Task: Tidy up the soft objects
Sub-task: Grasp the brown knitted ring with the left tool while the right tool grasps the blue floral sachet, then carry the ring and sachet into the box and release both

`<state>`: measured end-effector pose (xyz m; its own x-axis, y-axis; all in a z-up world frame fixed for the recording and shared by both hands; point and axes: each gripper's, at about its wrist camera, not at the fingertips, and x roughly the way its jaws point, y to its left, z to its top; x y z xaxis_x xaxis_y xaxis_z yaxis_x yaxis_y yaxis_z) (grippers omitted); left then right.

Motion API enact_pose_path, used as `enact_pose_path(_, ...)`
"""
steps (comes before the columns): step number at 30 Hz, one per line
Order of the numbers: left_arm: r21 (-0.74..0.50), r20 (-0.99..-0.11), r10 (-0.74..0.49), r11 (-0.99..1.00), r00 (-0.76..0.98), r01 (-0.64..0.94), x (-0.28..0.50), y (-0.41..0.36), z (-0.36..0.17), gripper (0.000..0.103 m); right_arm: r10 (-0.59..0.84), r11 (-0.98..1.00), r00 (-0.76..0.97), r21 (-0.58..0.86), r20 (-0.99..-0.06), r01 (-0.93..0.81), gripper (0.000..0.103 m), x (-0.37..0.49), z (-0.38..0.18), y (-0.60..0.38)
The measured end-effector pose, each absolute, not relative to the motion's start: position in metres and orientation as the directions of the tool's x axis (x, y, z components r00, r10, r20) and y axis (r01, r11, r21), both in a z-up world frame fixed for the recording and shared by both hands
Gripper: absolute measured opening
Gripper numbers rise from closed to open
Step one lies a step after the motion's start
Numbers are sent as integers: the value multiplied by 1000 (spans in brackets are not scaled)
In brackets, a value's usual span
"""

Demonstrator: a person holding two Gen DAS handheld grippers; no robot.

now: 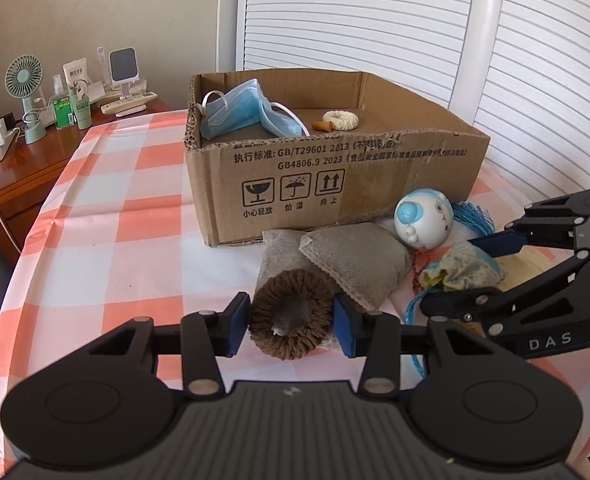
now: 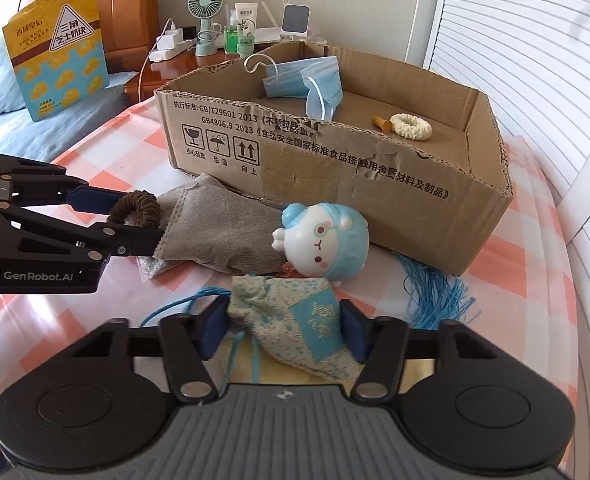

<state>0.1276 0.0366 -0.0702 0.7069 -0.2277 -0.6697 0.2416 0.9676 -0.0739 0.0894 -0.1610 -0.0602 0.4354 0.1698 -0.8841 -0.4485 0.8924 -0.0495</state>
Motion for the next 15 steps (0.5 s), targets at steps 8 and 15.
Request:
enact_pose_path(8,-35,-658,-225,963,718,268,124,37,-61,37,155,887,480,-92,-864,-453,55,79,-40,-162)
enact_pose_path(15,-5,-656,-263,939,707,344,116,36,-47,37,158,874,509,-120,-846,-471,54,71,-18,-163)
